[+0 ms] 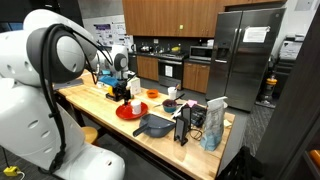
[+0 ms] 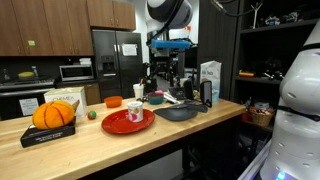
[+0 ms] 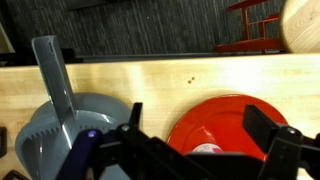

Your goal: Remove the white can from the red plate and put it inside the purple bowl

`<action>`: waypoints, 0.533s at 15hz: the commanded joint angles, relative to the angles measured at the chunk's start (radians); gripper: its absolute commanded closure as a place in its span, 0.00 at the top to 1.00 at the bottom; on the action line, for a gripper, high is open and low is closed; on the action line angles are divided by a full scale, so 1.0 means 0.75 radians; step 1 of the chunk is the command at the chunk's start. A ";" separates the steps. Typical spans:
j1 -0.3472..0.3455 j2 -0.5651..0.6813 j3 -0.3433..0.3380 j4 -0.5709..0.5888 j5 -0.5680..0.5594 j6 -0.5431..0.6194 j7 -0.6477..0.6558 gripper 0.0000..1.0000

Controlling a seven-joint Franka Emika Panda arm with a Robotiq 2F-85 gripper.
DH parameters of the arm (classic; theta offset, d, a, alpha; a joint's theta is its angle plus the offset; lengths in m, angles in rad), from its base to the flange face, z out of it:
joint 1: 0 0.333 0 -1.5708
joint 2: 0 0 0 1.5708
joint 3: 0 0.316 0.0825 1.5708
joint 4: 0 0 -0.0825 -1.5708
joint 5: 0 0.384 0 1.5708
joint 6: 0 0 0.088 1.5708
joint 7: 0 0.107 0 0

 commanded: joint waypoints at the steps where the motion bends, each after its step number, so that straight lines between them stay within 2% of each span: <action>1: 0.020 0.002 -0.019 0.002 -0.006 -0.001 0.005 1.00; 3: 0.020 0.002 -0.019 0.002 -0.006 -0.001 0.005 1.00; 4: 0.020 -0.099 -0.046 -0.008 0.064 0.019 0.010 1.00; 8: 0.017 -0.151 -0.076 -0.007 0.175 0.050 0.016 1.00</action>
